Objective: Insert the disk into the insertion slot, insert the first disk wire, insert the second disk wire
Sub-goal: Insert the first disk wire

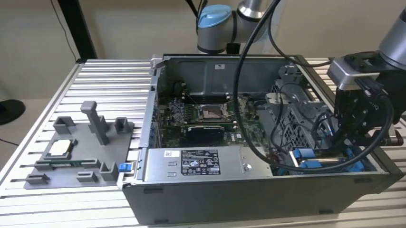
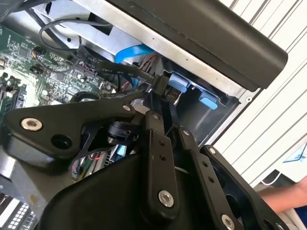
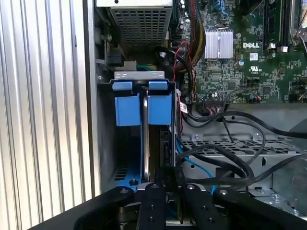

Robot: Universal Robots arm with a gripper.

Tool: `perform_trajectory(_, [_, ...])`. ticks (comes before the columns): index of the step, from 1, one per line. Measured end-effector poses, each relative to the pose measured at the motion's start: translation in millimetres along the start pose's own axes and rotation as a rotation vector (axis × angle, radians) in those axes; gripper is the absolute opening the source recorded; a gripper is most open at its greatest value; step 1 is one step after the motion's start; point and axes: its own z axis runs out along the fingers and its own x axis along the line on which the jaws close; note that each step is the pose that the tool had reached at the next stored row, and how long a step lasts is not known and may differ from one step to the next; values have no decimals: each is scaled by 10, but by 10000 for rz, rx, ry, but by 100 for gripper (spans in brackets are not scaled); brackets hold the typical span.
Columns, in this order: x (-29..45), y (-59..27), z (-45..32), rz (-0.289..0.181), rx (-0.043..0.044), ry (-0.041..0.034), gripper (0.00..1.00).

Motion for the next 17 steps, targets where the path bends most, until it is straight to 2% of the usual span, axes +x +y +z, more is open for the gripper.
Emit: perform_trajectory(17, [1, -8, 50, 34, -16, 0, 0])
